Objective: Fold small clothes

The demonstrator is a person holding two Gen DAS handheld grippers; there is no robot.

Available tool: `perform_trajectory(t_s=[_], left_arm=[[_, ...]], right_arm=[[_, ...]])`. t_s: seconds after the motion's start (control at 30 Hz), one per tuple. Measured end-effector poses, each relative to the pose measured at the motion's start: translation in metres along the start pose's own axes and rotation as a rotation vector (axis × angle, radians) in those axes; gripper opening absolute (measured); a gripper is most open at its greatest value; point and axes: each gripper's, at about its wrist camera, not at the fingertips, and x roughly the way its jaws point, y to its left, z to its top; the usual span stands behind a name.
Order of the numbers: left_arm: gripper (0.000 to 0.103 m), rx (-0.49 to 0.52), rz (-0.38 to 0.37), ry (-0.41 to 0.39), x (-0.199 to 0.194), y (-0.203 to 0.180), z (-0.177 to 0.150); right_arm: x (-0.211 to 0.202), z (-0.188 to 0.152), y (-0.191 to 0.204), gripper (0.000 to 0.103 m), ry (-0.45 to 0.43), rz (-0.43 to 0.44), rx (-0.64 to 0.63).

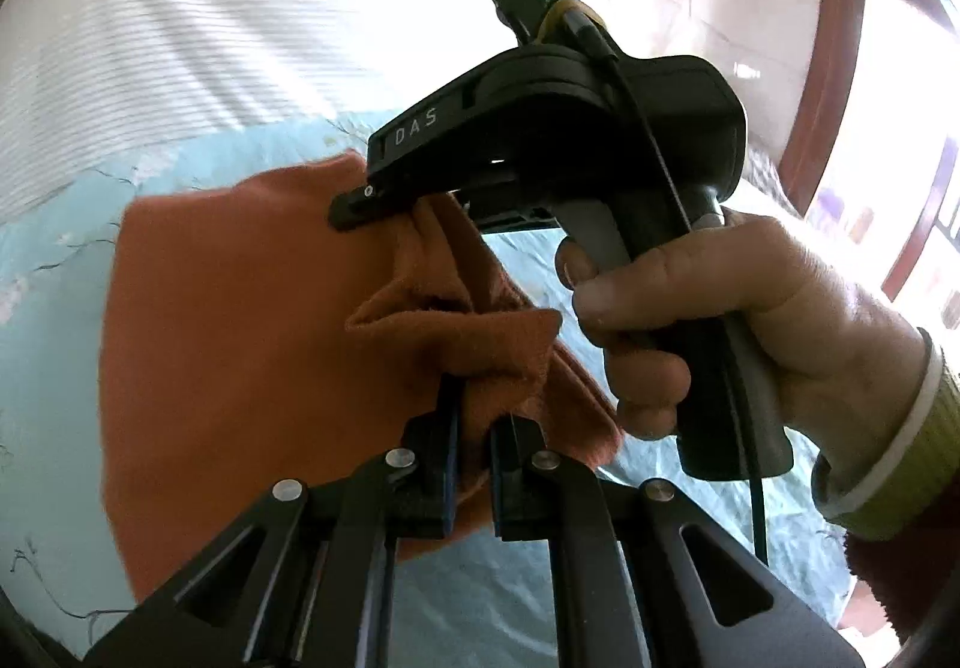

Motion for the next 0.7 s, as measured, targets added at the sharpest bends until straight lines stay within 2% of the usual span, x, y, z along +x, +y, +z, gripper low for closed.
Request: perform_trajectory(t_s=[0.1,0.2,0.27,0.33,0.4,0.43,0.47,0.5,0.53,0.57,0.6,0.7], left_arm=[[0.007,0.006,-0.015,-0.018,-0.006,-0.002,0.000],[0.007,0.005,-0.027,0.006,0.002,0.004,0.002],[0.011,-0.009,-0.041,0.041,0.010,0.010,-0.003],[0.012,-0.038,-0.061,0.076,0.016,0.013,-0.006],[0.014,-0.049,-0.070,0.080,0.012,0.016,-0.009],[0.019,-0.053,-0.075,0.086,0.009,0.018,-0.011],[0.021,-0.063,-0.089,0.088,0.002,0.021,-0.014],[0.029,-0.070,-0.101,0.085,-0.004,0.023,-0.016],[0.044,-0.083,-0.106,0.081,-0.013,0.028,-0.018],[0.052,-0.098,-0.095,0.075,-0.021,0.034,-0.021],[0.063,-0.126,-0.077,0.057,-0.033,0.045,-0.023],[0.068,-0.235,-0.067,0.039,-0.051,0.084,-0.025]], right_arm=[[-0.008,0.001,0.001,0.015,-0.047,0.038,-0.011],[0.000,-0.001,-0.004,0.015,-0.034,-0.010,-0.026],[0.005,-0.005,-0.012,0.016,-0.021,-0.036,-0.032],[0.004,-0.008,-0.015,0.021,-0.026,-0.040,-0.026],[-0.002,-0.010,-0.018,0.035,-0.032,-0.049,-0.008],[-0.007,-0.012,-0.017,0.039,-0.041,-0.061,-0.010],[-0.012,-0.014,-0.016,0.048,-0.050,-0.067,-0.014],[-0.018,-0.017,-0.016,0.065,-0.061,-0.078,-0.015],[-0.024,-0.019,-0.015,0.073,-0.075,-0.087,-0.015],[-0.031,-0.023,-0.015,0.083,-0.095,-0.093,-0.016],[-0.035,-0.026,-0.015,0.083,-0.103,-0.094,-0.016],[-0.041,-0.034,-0.021,0.083,-0.079,-0.065,0.022]])
